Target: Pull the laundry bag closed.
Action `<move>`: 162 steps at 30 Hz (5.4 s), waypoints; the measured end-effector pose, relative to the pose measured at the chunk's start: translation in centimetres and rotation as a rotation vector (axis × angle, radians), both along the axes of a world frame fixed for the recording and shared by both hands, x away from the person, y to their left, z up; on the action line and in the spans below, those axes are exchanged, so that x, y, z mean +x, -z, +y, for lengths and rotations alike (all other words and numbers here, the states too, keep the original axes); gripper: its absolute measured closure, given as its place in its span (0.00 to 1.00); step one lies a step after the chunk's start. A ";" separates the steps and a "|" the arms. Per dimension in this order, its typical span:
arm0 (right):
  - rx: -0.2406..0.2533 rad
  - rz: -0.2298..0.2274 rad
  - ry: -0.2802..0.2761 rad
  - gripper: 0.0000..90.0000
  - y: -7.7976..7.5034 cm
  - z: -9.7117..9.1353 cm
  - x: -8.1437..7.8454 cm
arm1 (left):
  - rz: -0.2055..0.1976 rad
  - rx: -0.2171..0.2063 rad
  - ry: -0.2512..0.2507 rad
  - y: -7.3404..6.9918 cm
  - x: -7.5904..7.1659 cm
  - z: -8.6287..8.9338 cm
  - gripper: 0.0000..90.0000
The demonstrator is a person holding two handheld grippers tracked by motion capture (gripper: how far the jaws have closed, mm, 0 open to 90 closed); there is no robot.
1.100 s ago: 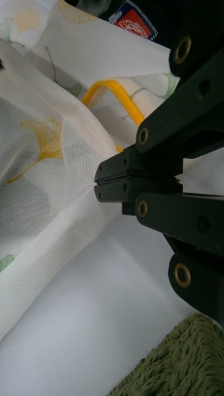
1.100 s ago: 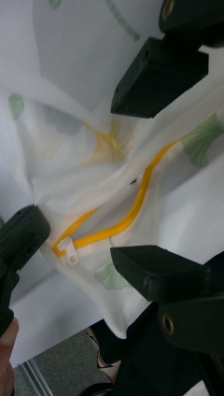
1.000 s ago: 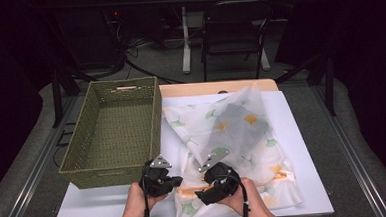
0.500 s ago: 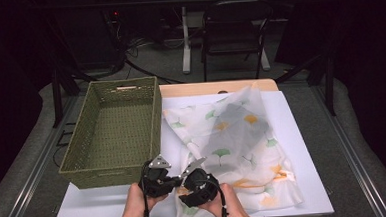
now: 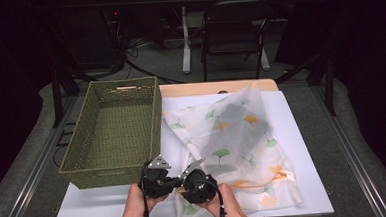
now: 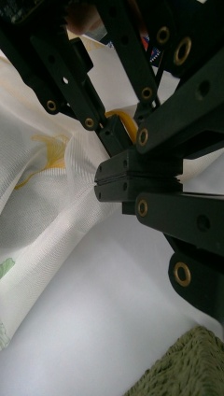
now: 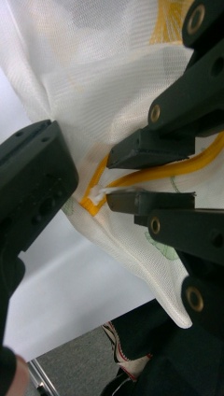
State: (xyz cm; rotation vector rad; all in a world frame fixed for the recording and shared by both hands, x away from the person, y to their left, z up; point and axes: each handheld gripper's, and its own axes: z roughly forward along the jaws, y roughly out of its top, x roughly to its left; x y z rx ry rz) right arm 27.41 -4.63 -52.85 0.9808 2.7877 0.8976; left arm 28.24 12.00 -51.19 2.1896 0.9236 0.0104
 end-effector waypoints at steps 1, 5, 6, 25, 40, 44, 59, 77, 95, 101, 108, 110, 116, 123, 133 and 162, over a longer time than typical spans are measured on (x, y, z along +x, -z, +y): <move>0.005 0.004 -0.005 0.87 0.0 0.0 0.0 | 0.002 -0.001 -0.003 0.0 -0.1 0.0 1.00; -0.003 -0.009 -0.013 0.93 -0.1 0.1 -0.1 | -0.003 0.006 0.007 0.0 0.1 0.1 1.00; -0.003 -0.018 -0.026 0.93 -0.1 0.1 -0.1 | -0.003 0.005 0.005 0.0 0.1 0.1 1.00; -0.029 -0.045 -0.045 0.98 -0.5 0.4 -0.3 | -0.006 0.021 0.003 0.0 0.1 -0.2 1.00; -0.009 -0.066 -0.028 1.00 -0.4 0.4 -0.7 | 0.102 -0.007 -0.025 1.1 0.7 1.1 0.83; -0.014 -0.067 -0.028 1.00 -0.4 0.3 -0.7 | 0.120 -0.018 -0.021 1.4 0.8 1.0 0.91; -0.031 -0.028 -0.039 0.99 -1.3 -0.2 -0.1 | 0.043 -0.008 0.051 0.0 0.0 0.2 0.98; -0.038 0.011 -0.031 1.00 -1.4 -0.4 0.2 | 0.032 -0.009 0.079 -0.3 -0.1 0.1 0.98; -0.048 0.021 0.014 1.00 -1.1 -1.3 0.8 | 0.035 -0.012 0.075 -0.4 -0.1 0.3 0.98; -0.048 0.025 0.030 1.00 -1.0 -1.7 1.1 | 0.033 -0.013 0.066 -0.3 -0.1 0.4 0.98; -0.058 0.026 0.041 1.00 -0.8 -1.9 1.3 | 0.029 -0.004 0.058 -0.3 -0.1 0.4 0.98; -0.059 0.025 0.045 1.00 -0.8 -2.1 1.4 | 0.034 -0.009 0.070 -0.3 0.0 0.6 0.98; -0.063 0.029 0.059 1.00 -0.7 -2.3 1.6 | 0.034 -0.009 0.065 -0.3 0.1 0.6 0.98; -0.081 0.030 0.090 1.00 -0.5 -3.2 2.1 | 0.023 -0.001 0.043 -0.4 0.1 1.0 0.98; -0.090 0.042 0.112 1.00 -0.3 -3.9 2.3 | 0.030 -0.008 0.047 -0.4 0.2 1.1 0.98; -0.089 0.054 0.140 1.00 0.0 -6.1 3.2 | 0.015 0.007 0.036 -0.4 0.3 1.5 0.98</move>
